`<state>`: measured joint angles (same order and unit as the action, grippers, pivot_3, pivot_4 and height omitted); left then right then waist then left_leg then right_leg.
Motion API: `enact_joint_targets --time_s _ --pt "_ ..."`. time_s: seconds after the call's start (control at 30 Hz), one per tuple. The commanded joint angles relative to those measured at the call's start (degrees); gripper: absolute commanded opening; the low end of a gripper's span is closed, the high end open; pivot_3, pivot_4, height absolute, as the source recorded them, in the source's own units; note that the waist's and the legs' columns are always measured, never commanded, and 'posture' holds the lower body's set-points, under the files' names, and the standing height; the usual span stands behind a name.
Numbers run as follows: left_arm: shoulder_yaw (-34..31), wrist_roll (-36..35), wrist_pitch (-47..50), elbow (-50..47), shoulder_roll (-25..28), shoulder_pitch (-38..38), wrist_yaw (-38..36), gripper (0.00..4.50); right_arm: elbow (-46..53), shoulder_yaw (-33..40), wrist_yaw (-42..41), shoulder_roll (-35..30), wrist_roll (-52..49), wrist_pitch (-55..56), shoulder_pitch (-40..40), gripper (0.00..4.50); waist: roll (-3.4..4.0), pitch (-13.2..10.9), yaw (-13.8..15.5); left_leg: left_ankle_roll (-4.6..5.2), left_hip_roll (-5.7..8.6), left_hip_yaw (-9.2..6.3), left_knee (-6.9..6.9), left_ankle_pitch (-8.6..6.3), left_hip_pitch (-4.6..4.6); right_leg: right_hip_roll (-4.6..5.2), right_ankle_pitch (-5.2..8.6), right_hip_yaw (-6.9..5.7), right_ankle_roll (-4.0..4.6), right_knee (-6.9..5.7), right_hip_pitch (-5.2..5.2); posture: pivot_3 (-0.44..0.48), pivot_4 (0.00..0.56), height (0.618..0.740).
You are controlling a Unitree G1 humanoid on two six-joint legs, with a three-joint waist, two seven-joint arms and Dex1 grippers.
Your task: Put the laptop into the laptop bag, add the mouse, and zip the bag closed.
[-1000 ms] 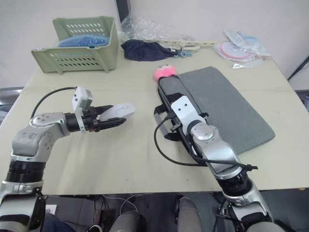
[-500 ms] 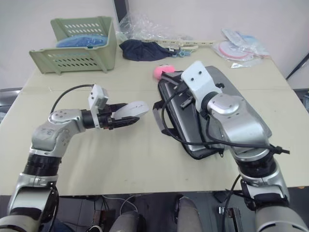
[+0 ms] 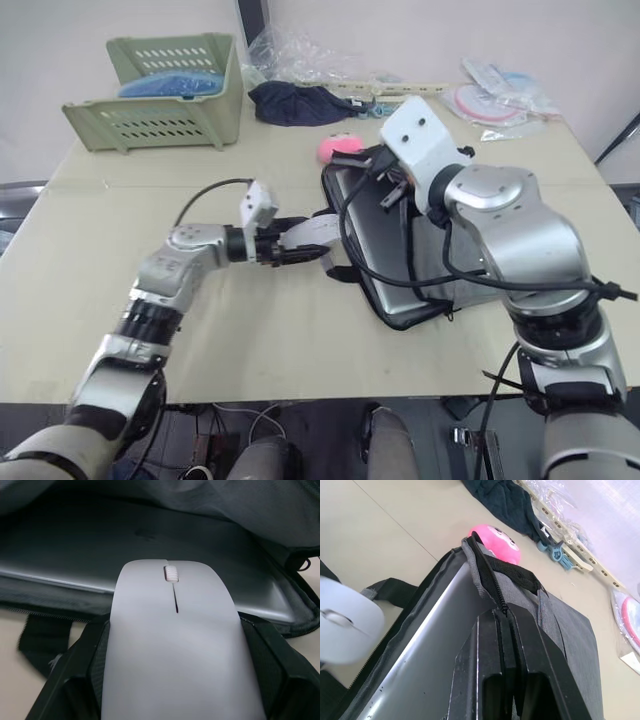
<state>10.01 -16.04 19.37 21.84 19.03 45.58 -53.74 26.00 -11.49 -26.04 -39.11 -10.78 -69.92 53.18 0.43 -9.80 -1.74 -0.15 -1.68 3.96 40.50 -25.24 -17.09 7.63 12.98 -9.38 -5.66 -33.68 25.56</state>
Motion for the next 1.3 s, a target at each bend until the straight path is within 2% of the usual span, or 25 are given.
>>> enact_joint_targets --time_s 0.03,0.17,0.3,0.87,1.3 --pt "1.21 2.61 -5.05 4.75 -2.59 3.06 -0.89 2.85 1.62 1.24 -0.86 -0.58 0.3 2.48 2.86 0.03 0.0 0.0 -0.01 0.0 0.0 0.0 0.0 0.0 -0.01 0.0 0.0 -0.01 0.0 0.01 0.0 0.0 0.15 0.74" --pt "1.68 4.45 -8.27 9.3 -4.82 4.81 -1.63 2.85 1.16 1.01 -1.08 -0.72 0.49 2.89 3.05 0.03 0.0 0.0 -0.03 0.01 0.0 0.0 0.0 0.01 0.0 0.0 0.0 -0.01 0.0 0.0 0.0 0.0 0.15 0.74" --pt "1.83 6.98 -12.6 17.59 -9.41 9.04 0.35 2.85 0.98 0.86 -1.19 -0.6 0.49 2.84 3.72 0.03 0.0 0.0 0.05 0.03 0.0 0.0 0.03 0.01 -0.01 0.01 0.0 0.0 0.0 -0.01 0.0 0.0 0.15 0.74" --pt "-0.84 13.06 -23.44 41.83 -18.91 21.12 6.31 2.85 2.48 0.95 -0.81 0.01 -0.06 1.65 4.2 0.03 0.0 0.0 0.07 0.09 0.01 0.0 0.04 0.02 -0.05 0.02 -0.01 -0.02 0.0 0.02 0.0 0.0 0.15 0.74" --pt "-3.3 15.79 -26.18 50.2 -23.01 25.61 10.67 2.85 5.41 1.36 -0.53 0.42 -0.62 -1.1 4.96 0.03 -0.01 0.0 0.11 0.11 0.01 -0.01 0.03 0.02 -0.06 0.02 -0.01 -0.03 -0.01 0.04 0.0 0.0 0.15 0.74"
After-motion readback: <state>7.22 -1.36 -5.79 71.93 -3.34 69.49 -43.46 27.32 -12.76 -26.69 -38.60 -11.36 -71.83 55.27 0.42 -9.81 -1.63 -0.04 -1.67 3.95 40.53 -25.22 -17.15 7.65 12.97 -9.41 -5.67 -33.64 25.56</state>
